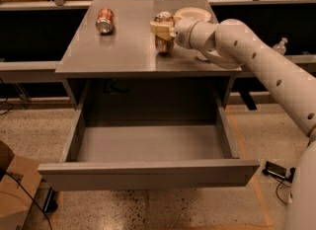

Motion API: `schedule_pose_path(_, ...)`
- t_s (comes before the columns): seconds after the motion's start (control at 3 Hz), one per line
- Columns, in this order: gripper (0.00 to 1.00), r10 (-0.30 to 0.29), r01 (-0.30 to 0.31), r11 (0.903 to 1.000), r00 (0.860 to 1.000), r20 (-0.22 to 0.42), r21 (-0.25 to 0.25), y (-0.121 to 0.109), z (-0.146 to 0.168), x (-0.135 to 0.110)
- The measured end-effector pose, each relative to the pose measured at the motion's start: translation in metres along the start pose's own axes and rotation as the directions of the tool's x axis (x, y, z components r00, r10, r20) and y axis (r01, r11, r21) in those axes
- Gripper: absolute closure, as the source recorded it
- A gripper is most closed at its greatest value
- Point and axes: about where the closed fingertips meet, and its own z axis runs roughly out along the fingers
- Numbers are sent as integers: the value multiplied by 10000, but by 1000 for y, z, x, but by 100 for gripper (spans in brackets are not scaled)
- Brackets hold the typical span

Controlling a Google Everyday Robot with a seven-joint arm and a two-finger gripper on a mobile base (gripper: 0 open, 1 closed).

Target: Pick orange can from top drawer and place on counter

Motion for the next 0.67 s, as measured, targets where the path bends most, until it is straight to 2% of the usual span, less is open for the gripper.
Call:
schedule_pose_path(0.33, 15, 0, 0, 10000, 10000, 0, -48, 3, 2, 0)
schedule_pose_path(0.67, 0, 5, -5, 10000, 10000, 1, -91, 5, 4, 0)
